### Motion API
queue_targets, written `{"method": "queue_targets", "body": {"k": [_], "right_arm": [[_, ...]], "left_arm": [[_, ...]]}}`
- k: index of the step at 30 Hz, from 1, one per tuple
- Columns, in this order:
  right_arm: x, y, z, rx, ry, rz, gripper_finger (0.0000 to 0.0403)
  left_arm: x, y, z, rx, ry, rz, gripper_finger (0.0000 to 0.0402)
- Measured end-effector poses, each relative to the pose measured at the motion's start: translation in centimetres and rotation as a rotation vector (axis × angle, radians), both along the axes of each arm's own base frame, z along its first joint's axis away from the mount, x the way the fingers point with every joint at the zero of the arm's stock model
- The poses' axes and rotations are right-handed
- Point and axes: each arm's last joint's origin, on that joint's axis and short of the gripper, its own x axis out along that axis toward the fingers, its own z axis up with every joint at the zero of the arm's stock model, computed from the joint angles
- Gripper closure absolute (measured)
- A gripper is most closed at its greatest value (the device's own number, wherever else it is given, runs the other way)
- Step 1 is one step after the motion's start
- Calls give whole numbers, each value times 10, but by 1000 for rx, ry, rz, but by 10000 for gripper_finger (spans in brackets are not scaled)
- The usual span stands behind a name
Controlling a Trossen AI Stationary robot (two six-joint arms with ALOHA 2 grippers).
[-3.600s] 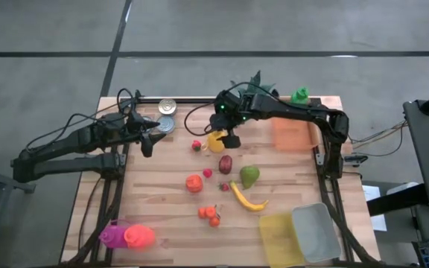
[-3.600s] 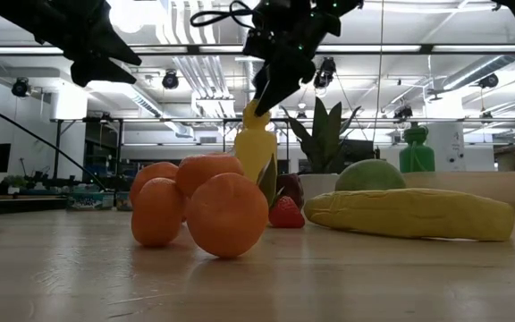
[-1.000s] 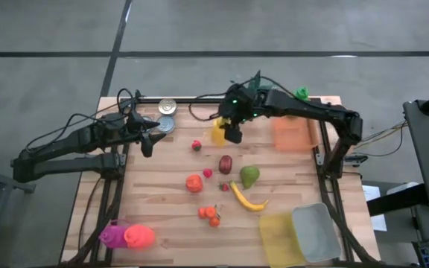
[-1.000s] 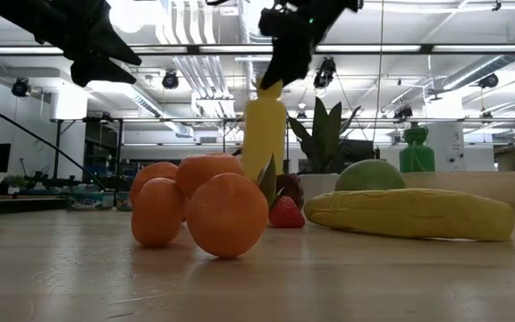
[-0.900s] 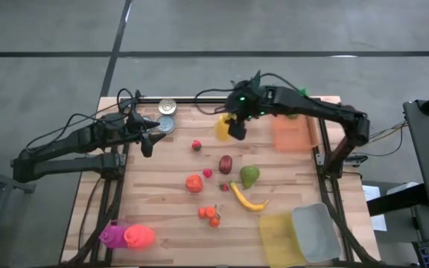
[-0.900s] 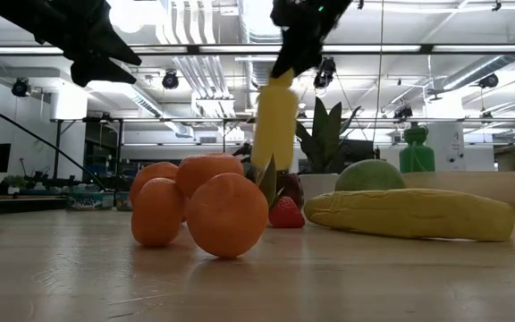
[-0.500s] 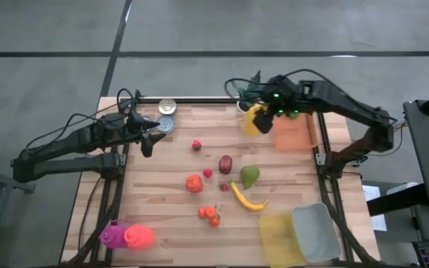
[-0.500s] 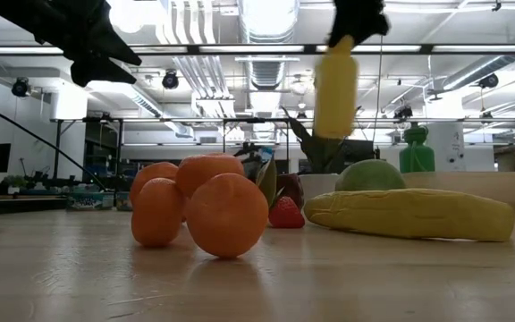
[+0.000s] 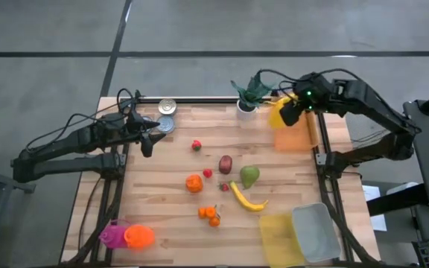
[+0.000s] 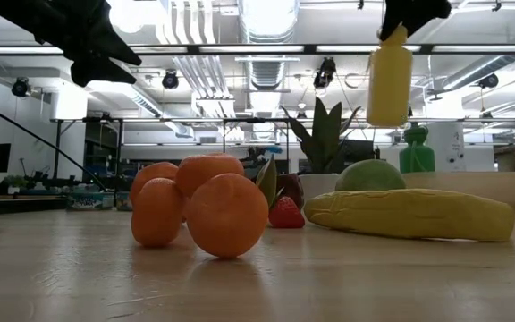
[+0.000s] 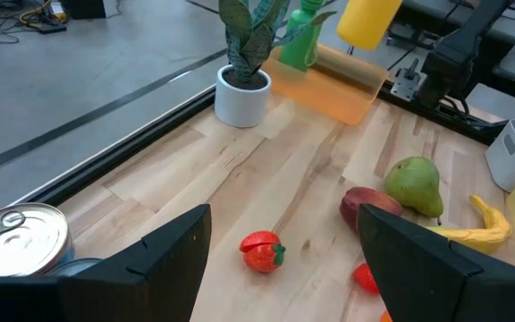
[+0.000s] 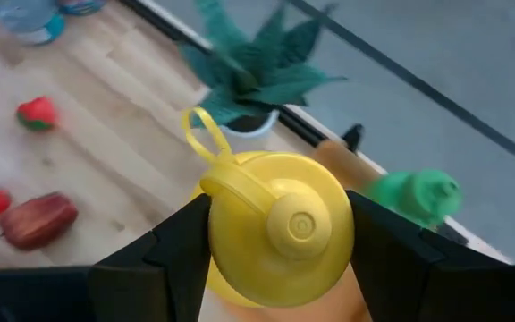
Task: Pick & Place Food Item
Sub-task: Put the yellow water bottle into the orange bin
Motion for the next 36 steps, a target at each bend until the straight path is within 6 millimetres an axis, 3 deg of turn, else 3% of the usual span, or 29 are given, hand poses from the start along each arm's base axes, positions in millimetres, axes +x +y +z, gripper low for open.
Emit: {"method": "queue_targets", "body": {"k": [6,23,36], "right_arm": [[-7,-19,-10,20,16,-136,190],[-2,-82,-65,19,17,-396,190],[-3,-103,-108,-5,-18,-464,190]], "left_arm": [[0,0,0,0,0,0,116],[0,0,0,0,0,-1,116],[0,0,0,0,0,0,115]]}}
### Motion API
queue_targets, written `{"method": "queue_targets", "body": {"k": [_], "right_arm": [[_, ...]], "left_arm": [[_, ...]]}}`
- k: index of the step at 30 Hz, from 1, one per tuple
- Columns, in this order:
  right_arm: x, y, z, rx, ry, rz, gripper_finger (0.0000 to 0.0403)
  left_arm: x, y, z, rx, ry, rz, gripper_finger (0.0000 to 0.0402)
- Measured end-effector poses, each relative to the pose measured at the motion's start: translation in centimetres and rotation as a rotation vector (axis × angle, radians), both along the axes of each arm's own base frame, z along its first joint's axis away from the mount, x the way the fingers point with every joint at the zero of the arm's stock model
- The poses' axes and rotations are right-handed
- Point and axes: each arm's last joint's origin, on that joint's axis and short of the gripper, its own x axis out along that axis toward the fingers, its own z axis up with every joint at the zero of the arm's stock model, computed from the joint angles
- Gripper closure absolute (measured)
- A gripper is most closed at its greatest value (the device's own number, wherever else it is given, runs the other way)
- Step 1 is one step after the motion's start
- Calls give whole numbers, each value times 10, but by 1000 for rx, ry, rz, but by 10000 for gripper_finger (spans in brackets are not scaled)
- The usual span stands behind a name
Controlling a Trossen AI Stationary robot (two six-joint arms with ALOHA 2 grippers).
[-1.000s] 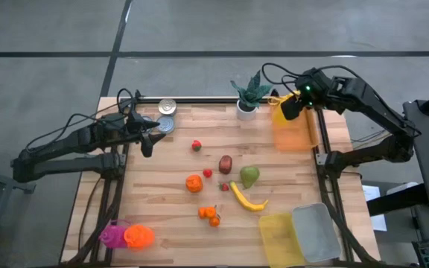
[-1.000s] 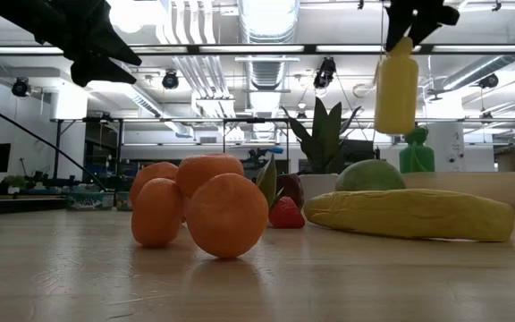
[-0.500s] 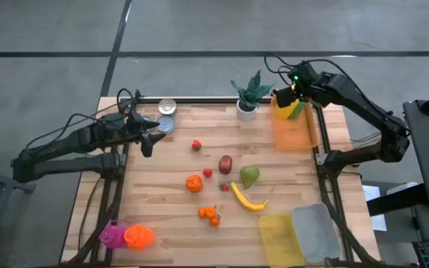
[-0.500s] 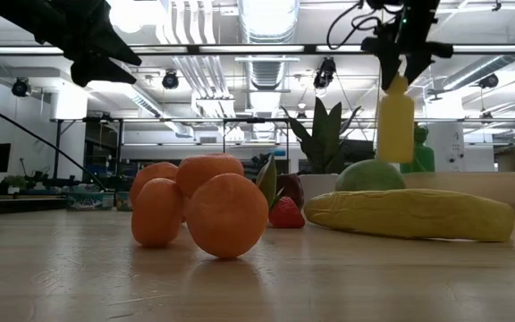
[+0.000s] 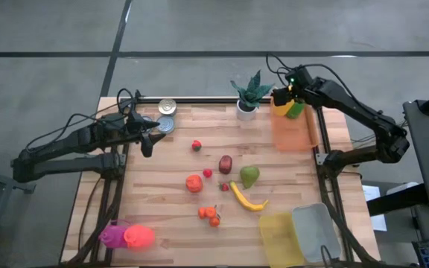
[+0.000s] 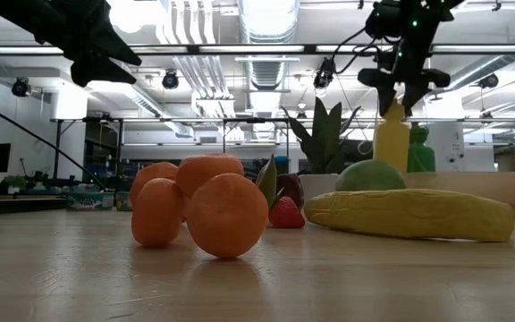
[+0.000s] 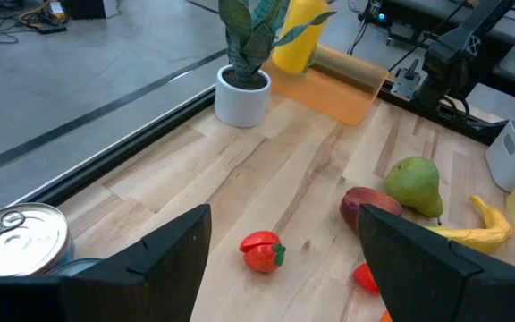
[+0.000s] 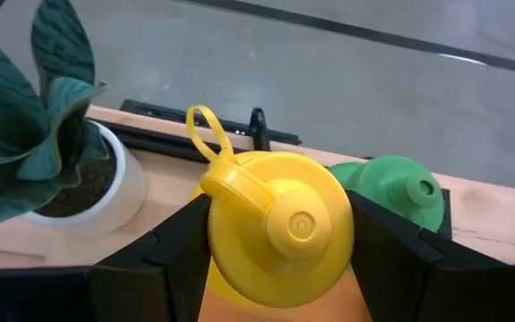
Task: Pick & Place Food Item
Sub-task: Put the yellow water bottle into the orange bin
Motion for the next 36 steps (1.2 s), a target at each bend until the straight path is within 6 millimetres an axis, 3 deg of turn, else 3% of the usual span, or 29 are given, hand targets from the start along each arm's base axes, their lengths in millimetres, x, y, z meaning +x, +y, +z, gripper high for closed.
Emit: {"method": "queue_targets", "body": {"k": [18,23,29,36], "right_arm": [[-4,-8,-35,2,43,-16,190],[-1,-11,-43,19,57,-17,162],[6,-18,-45,39,71,0,123],[13,-26,-39,27,87,32,119]], "left_arm": [[0,0,0,0,0,0,115],[0,0,0,0,0,0,115],[0,0,0,0,0,0,115],[0,0,0,0,0,0,115]]}}
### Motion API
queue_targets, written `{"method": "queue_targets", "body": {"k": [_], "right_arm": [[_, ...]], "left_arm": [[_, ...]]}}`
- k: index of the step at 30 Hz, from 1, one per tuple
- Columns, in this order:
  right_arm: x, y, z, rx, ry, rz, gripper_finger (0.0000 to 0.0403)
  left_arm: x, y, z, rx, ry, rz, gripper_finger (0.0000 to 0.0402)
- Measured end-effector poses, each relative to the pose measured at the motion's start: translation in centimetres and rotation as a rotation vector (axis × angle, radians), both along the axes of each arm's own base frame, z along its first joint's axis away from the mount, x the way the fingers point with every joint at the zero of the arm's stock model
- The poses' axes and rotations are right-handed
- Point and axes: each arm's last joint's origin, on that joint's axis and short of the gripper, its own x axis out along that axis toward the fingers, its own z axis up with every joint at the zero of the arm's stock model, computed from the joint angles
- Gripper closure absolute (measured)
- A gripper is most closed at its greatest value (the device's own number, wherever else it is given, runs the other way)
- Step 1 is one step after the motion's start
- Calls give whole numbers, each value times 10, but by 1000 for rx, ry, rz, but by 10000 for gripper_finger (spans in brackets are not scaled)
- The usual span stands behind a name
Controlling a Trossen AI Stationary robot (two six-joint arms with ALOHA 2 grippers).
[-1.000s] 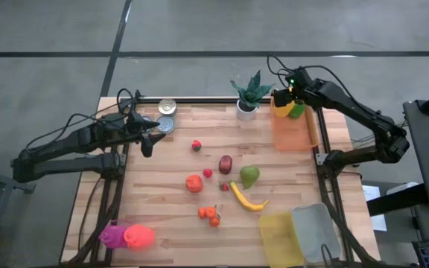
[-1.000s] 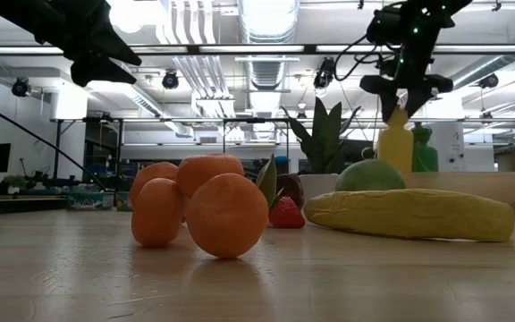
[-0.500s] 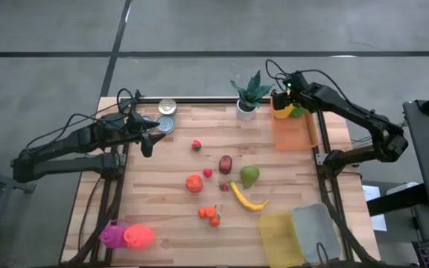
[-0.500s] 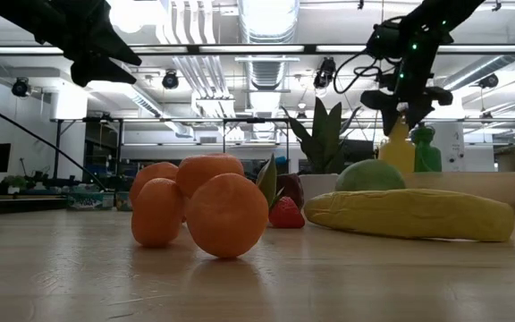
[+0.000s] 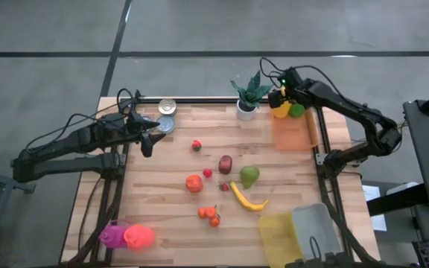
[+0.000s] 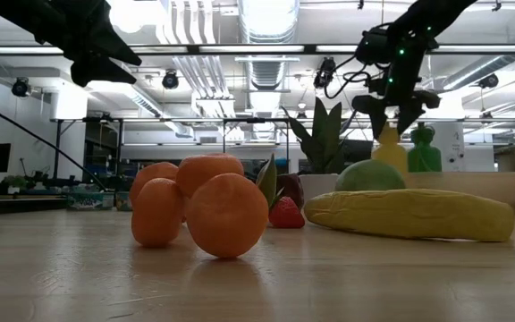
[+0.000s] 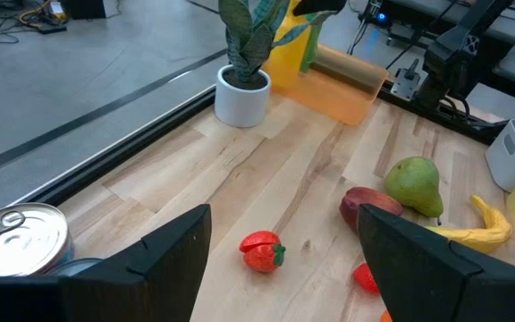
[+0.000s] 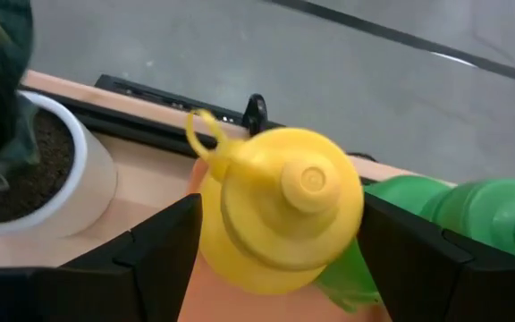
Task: Pick & Place Food Item
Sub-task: Put the yellow water bottle into the orange bin, then put the orange water bottle into the orange bin
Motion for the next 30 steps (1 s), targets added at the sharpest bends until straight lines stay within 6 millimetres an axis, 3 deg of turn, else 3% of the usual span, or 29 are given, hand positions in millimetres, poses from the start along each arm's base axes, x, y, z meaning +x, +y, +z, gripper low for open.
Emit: {"method": "queue_targets", "body": {"k": [15,19,24,30], "right_arm": [[-14,15,36,-108,-55,13,117],[-26,31,58,-145,-150,104,117],[-46,61,86,-192,-294,338,117],[-69,93,101,-268,-470,509,117]], "left_arm": [[0,0,0,0,0,1,115],[0,0,0,0,0,0,115],[0,0,0,0,0,0,115],[0,0,0,0,0,0,115]]}}
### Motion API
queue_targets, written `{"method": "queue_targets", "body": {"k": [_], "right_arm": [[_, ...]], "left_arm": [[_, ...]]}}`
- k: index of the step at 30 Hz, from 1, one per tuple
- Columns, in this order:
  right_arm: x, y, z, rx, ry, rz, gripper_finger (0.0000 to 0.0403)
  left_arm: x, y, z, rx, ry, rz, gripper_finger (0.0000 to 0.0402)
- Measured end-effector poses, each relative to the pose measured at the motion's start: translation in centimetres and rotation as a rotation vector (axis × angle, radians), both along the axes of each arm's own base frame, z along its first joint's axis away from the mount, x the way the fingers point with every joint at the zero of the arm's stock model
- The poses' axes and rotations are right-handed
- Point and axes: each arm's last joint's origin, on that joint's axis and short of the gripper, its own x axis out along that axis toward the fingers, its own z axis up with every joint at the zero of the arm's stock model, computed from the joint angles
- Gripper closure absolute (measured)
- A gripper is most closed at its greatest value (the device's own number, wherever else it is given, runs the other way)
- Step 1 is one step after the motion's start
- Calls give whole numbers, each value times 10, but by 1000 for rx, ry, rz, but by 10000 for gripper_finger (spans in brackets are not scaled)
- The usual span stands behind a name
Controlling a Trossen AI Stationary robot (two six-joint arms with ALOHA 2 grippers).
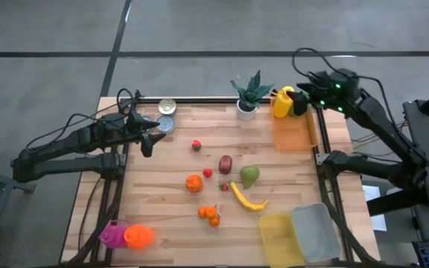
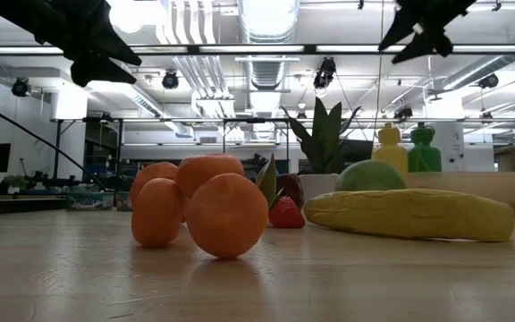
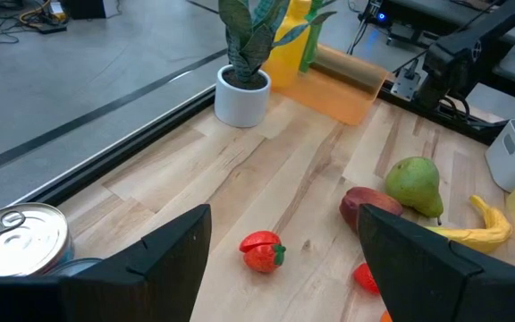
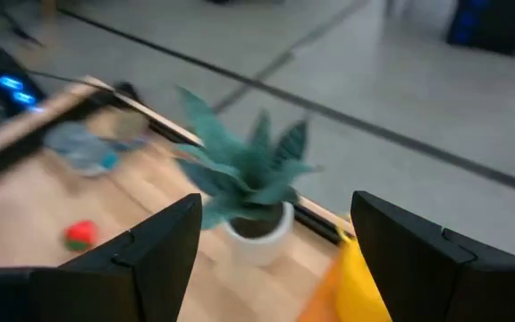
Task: Pick & Place Food Item
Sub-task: Put the orange water bottle into the orange bin
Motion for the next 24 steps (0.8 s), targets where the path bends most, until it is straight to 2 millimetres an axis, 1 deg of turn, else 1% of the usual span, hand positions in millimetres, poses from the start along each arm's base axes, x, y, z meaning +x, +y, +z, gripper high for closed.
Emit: {"method": "queue_targets", "body": {"k": [3,7,11,16,20,24], "right_arm": [[-7,14,-2,-34,-30,101,117],[-13,29,-10,-79,-85,228,117],[-14,39,-20,-134,-140,306,117],[-13,50,-35,-199,-186,460,117],[-15,55,-42,-222,-206,489,117],[-18,58,-42,-236,-221,494,117]], "left_arm": [[0,0,0,0,0,0,116],[0,0,0,0,0,0,116],[0,0,0,0,0,0,116],[0,0,0,0,0,0,116],[0,0,0,0,0,-1,116],[0,0,0,0,0,0,116]]}}
